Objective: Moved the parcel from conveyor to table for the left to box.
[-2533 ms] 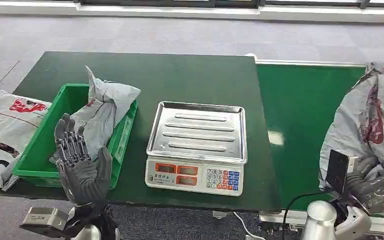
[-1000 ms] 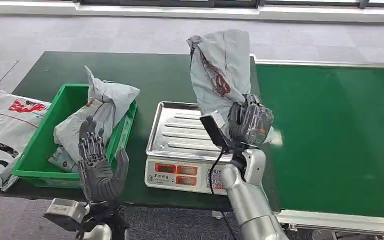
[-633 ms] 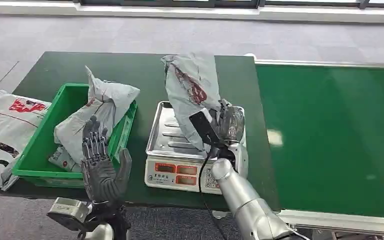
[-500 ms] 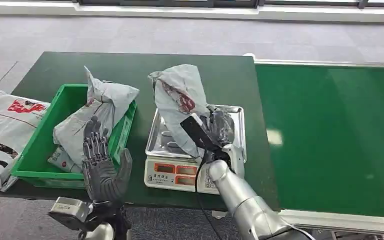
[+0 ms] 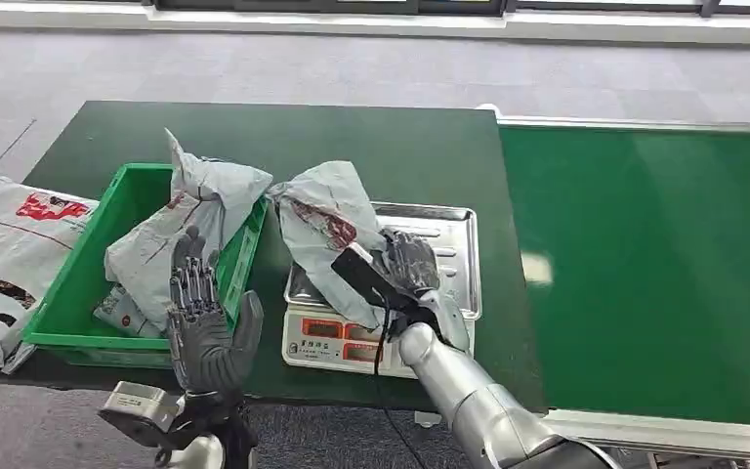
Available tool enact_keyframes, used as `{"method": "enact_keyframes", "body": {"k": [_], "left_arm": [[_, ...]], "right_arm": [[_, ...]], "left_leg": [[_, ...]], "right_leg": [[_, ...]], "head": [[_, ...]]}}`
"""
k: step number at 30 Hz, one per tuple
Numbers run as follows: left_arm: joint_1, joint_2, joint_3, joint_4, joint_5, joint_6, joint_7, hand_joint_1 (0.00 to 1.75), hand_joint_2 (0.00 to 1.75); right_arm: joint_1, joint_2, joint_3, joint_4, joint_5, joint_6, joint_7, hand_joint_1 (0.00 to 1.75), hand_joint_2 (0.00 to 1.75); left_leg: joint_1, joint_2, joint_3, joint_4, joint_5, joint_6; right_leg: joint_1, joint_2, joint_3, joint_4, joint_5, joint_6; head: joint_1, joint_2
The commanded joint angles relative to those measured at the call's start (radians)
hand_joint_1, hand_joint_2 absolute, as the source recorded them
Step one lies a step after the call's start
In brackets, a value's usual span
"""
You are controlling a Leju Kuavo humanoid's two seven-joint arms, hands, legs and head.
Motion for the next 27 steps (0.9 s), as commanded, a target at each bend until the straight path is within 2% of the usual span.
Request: {"method": "enact_keyframes", "body": {"k": [1, 6, 13, 23, 27], "left_arm": [[-0.089, -0.041, 0.013, 0.076, -0.001, -0.009, 0.004, 0.00, 1.75], [-0.075, -0.041, 0.018, 0.063, -0.002, -0.002, 0.004, 0.00, 1.75], [-0.073, -0.041, 0.018, 0.061, -0.004, 0.000, 0.004, 0.00, 1.75], [-0.040, -0.040, 0.035, 0.023, -0.012, 0.014, 0.004, 0.00, 1.75], [-0.040, -0.040, 0.035, 0.023, -0.012, 0.014, 0.004, 0.00, 1.75]], "right_arm": [[-0.033, -0.016, 0.066, 0.075, 0.012, 0.032, -0.021, 0.00, 1.75], [-0.024, -0.019, 0.039, 0.057, 0.001, 0.011, -0.070, 0.00, 1.75], [-0.021, -0.017, 0.030, 0.051, -0.006, 0.004, -0.087, 0.00, 1.75], [0.026, -0.008, -0.027, -0.094, -0.052, -0.118, -0.282, 0.00, 1.75], [0.026, -0.008, -0.027, -0.094, -0.052, -0.118, -0.282, 0.00, 1.75]], "left_leg": [[0.001, -0.003, 0.001, 0.000, 0.001, 0.001], [0.001, -0.003, 0.001, 0.000, 0.000, 0.001], [0.001, -0.003, 0.001, -0.001, 0.001, 0.001], [0.001, -0.002, 0.001, 0.000, 0.000, 0.001], [0.000, -0.001, 0.001, 0.000, 0.000, 0.001]], "right_leg": [[0.001, -0.004, 0.003, -0.001, 0.000, 0.000], [0.001, -0.004, 0.003, -0.002, 0.000, 0.000], [0.001, -0.004, 0.003, -0.002, 0.000, 0.000], [0.001, -0.003, 0.003, -0.002, 0.000, 0.000], [0.001, -0.002, 0.002, -0.001, 0.000, 0.000]], "head": [[0.000, 0.000], [0.000, 0.000], [0.000, 0.000], [0.000, 0.000], [0.000, 0.000]]}}
